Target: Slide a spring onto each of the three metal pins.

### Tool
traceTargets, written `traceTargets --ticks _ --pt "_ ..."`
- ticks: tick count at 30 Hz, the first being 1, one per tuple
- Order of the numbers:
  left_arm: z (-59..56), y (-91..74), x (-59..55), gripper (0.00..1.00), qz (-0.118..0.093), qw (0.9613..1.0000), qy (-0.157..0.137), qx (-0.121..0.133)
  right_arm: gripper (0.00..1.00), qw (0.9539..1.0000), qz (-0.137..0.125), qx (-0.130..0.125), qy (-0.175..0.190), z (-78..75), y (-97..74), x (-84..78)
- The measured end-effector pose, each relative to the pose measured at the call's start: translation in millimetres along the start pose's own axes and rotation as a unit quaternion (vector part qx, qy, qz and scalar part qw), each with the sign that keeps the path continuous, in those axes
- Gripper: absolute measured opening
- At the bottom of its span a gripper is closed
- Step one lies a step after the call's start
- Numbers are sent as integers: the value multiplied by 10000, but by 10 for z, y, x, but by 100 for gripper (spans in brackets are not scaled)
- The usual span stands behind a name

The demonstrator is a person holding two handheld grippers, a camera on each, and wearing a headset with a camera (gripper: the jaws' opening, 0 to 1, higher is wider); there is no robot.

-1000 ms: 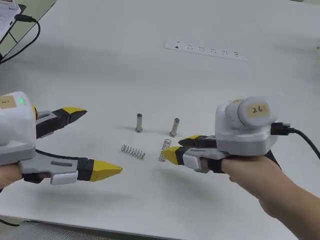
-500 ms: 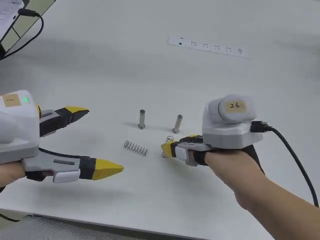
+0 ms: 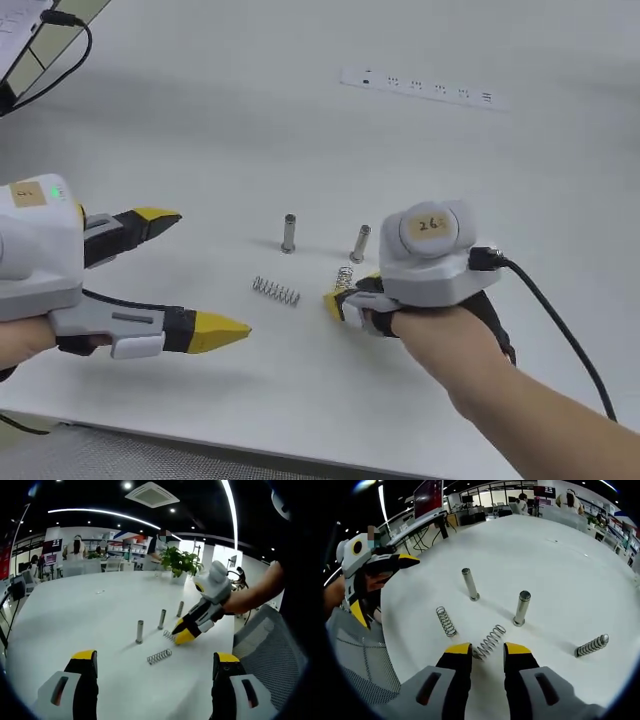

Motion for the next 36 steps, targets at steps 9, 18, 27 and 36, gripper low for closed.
traceTargets --ticks 9,18,27,36 --pt "-16 21 -8 93 21 10000 -1 -21 9 9990 12 -83 -430 -41 -50 -42" --pt "-35 46 7 93 43 10000 39 -61 8 9973 7 132 -722 -34 -33 -32" --pt "-81 77 23 92 36 9999 50 -128 8 9964 -83 294 -786 -18 -89 47" --pt "-100 51 -4 88 121 9998 49 -174 8 9948 -227 522 -845 15 -257 29"
Point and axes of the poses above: the centre of the closed fingertips' face, and the gripper's own axes: y roughly forward along the fingers, z roughly to its left, x roughly out of its top, the point moved 1 cm from there along -y, roughly backward along the fingers, and after that the axes turned 7 degrees about -y, right-handed, at the moved point
